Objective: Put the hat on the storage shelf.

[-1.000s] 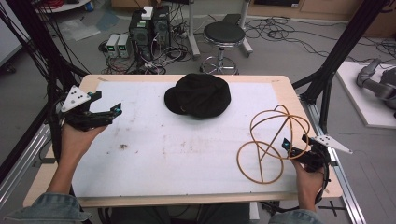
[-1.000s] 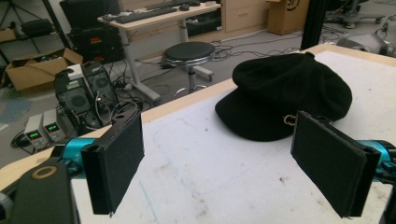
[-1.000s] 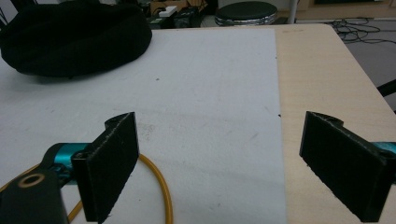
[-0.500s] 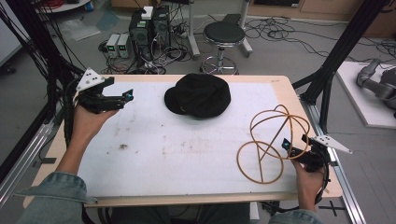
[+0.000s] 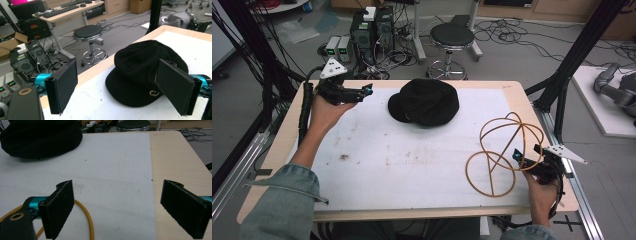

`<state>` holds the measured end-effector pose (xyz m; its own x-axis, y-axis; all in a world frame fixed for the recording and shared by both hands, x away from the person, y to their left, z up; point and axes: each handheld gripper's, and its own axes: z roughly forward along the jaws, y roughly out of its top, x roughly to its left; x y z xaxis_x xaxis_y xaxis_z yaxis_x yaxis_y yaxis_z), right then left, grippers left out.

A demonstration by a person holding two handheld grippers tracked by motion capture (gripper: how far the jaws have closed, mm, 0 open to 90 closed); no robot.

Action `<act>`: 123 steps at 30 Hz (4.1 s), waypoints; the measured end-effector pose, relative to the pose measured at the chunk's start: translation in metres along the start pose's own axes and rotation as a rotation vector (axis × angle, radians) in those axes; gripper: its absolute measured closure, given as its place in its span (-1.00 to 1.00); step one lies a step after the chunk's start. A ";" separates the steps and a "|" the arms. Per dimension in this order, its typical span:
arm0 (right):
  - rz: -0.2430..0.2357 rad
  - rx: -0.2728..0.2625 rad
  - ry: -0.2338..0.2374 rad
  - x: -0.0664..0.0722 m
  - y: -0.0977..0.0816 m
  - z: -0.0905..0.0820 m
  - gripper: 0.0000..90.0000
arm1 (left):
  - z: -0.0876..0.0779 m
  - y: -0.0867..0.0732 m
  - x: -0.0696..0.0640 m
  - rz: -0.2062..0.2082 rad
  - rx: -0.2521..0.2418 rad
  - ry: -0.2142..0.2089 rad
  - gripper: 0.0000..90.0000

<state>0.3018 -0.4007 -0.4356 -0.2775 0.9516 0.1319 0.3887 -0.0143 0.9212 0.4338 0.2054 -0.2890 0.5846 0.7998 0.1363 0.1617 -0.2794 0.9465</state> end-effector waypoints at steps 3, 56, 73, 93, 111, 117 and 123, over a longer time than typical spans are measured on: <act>-0.003 0.005 -0.003 -0.001 -0.001 0.000 -0.74 | 0.013 0.005 -0.004 0.003 0.003 -0.010 -0.59; 0.004 0.015 0.004 -0.004 -0.004 -0.002 -0.74 | 0.188 0.001 -0.095 0.102 0.088 -0.201 -0.56; 0.011 0.015 0.006 -0.005 -0.004 -0.003 -0.74 | 0.214 -0.018 -0.111 0.164 0.187 -0.194 -0.44; 0.006 0.013 0.008 -0.005 -0.004 -0.003 -0.74 | 0.219 -0.026 -0.113 0.215 0.247 -0.191 0.12; 0.007 0.013 0.007 -0.006 -0.004 -0.003 -0.74 | 0.210 -0.018 -0.109 0.220 0.230 -0.213 0.86; 0.005 0.012 0.009 -0.006 -0.004 -0.003 -0.74 | 0.202 -0.009 -0.104 0.180 0.183 -0.209 0.87; 0.007 0.010 0.009 -0.006 -0.004 -0.003 -0.74 | 0.192 0.000 -0.097 0.145 0.150 -0.204 0.88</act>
<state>0.2996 -0.4075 -0.4393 -0.2827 0.9487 0.1415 0.3994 -0.0177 0.9166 0.5292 0.0256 -0.3586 0.7557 0.6264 0.1914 0.1710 -0.4708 0.8655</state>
